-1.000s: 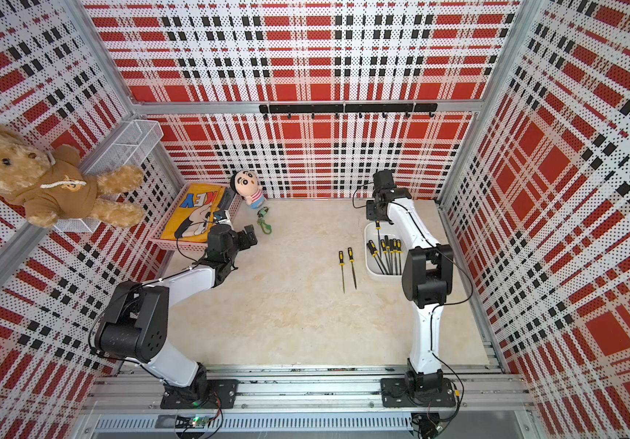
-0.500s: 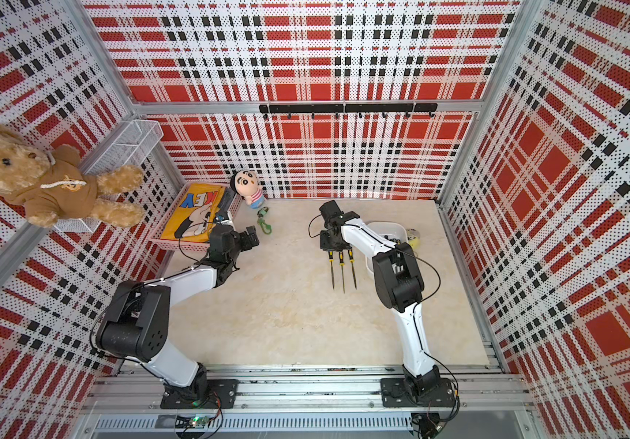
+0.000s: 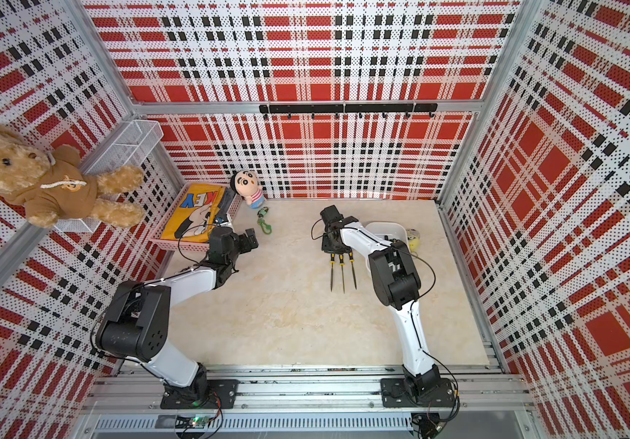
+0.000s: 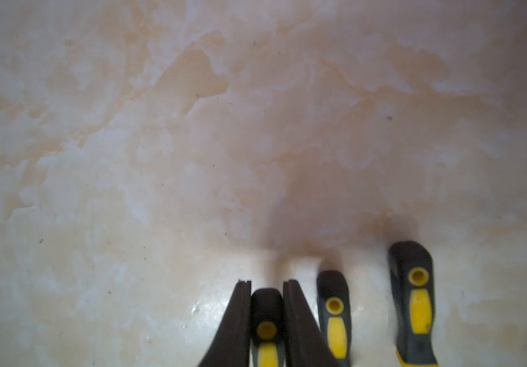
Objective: Take the file tool out of the storage box
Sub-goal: Place the file tool at the center of the board.
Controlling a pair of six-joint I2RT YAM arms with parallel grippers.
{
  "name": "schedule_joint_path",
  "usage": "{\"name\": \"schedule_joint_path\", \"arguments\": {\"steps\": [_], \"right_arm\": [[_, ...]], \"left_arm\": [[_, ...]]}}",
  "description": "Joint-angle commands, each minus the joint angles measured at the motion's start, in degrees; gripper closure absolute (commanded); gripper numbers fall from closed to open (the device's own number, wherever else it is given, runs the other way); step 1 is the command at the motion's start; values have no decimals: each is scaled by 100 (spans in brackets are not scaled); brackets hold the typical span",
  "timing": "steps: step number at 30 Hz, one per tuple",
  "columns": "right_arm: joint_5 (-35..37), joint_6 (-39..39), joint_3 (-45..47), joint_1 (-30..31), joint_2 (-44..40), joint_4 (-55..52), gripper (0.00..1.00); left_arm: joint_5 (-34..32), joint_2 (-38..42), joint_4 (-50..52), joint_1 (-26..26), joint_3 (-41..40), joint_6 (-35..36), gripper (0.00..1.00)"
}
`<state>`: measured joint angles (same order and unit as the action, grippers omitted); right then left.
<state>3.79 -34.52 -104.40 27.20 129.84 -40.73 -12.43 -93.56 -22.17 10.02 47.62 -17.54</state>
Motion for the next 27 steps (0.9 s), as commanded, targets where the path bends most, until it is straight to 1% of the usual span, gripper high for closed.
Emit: {"name": "schedule_joint_path", "arguments": {"steps": [1, 3, 5, 7, 9, 13, 17, 18, 20, 23, 25, 27], "right_arm": [[101, 85, -157, -13, 223, 27, 93], [130, 110, -228, -13, 294, -30, 91], [123, 126, -221, -13, 314, -40, 87], [129, 127, -208, -7, 297, -32, 76], [123, 138, -212, -8, 262, -31, 69], [136, 196, -348, -13, 169, -62, 62], [156, 243, -619, -11, -37, -102, 60], [177, 458, -676, -15, -140, -114, 60], [243, 547, -603, -60, -457, -39, 60], [400, 733, -61, -299, -1080, 356, 61], [246, 794, 456, -661, -1437, 688, 61], [10, 858, 771, -1056, -1610, 777, 61]], "left_arm": [[12, 60, -33, -38, -42, 34, 1], [26, 49, -33, -51, -25, 33, 1], [34, 44, -33, -40, -10, 33, 1], [38, 45, -33, -45, -7, 32, 1], [32, 41, -33, -44, 1, 31, 1], [55, 25, -33, -48, 15, 48, 1], [67, 19, -25, -46, 28, 49, 1], [68, 20, -24, -44, 28, 53, 1], [60, 39, -24, -43, 30, 71, 1], [65, 56, -24, -38, 20, 93, 1], [121, 42, -24, -42, 10, 103, 1], [200, 28, -24, -39, 6, 99, 1]]}}
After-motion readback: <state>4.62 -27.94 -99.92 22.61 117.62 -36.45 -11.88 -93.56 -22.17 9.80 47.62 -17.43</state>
